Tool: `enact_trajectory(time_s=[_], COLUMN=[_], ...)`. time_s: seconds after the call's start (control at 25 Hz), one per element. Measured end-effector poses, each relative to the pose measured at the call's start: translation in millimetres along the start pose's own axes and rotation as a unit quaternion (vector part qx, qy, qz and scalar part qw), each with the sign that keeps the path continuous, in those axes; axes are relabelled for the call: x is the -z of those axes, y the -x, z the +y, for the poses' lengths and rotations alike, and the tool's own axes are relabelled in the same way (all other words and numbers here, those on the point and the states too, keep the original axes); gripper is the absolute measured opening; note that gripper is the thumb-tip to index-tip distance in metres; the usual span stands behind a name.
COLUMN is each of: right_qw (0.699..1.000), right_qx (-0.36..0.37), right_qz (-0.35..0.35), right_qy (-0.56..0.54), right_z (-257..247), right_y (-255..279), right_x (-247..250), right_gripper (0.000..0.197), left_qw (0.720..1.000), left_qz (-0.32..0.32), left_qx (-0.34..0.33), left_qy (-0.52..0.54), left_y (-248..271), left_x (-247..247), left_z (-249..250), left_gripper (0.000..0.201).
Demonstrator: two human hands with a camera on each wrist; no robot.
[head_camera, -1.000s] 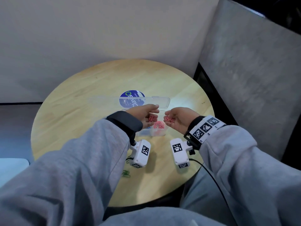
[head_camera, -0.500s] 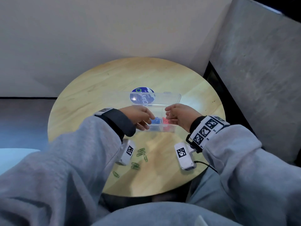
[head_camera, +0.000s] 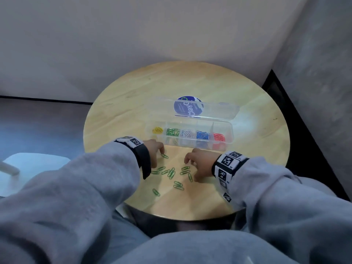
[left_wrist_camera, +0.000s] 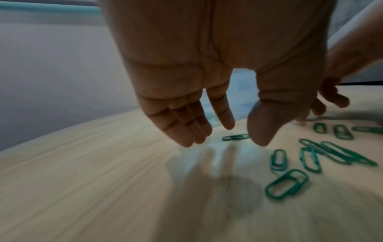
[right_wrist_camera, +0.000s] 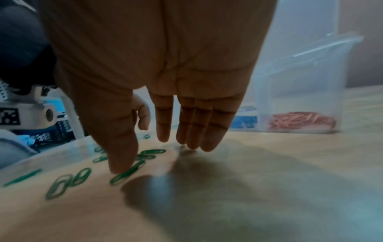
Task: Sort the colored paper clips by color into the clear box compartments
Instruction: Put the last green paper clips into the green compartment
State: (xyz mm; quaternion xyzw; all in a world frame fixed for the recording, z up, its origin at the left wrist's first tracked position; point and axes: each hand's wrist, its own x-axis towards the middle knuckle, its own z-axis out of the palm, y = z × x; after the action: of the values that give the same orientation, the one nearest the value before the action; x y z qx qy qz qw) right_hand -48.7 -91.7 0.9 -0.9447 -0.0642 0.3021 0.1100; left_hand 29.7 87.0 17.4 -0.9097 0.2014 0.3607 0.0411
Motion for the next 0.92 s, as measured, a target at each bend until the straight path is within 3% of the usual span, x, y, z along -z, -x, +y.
enact_trajectory(time_s=[0.2, 0.36, 0.68, 0.92], right_qw=[0.996, 0.995, 0.999, 0.999], right_qx=[0.053, 0.076, 0.032, 0.019], right_qz=[0.013, 0.027, 0.031, 0.029], right_qy=[0.077, 0.062, 0.01, -0.001], right_z=[-6.1, -9.5, -5.6, -4.1], right_y=[-5.8, -8.6, -11.2, -9.3], right_x=[-6.7, -10.8, -14.3, -17.3], right_gripper=[0.054, 0.035, 0.023, 0.021], left_qw=[0.998, 0.997, 0.997, 1.0], left_qz=[0.023, -0.023, -0.046, 0.003], left_qx=[-0.053, -0.07, -0.051, -0.003], left_qy=[-0.028, -0.011, -0.025, -0.023], left_y=[-9.4, -12.9, -14.2, -17.2], left_x=[-11.9, -17.4, -20.8, -21.0], left_z=[9.6, 5.9, 6.1, 1.2], left_gripper=[0.046, 0.035, 0.048, 0.029])
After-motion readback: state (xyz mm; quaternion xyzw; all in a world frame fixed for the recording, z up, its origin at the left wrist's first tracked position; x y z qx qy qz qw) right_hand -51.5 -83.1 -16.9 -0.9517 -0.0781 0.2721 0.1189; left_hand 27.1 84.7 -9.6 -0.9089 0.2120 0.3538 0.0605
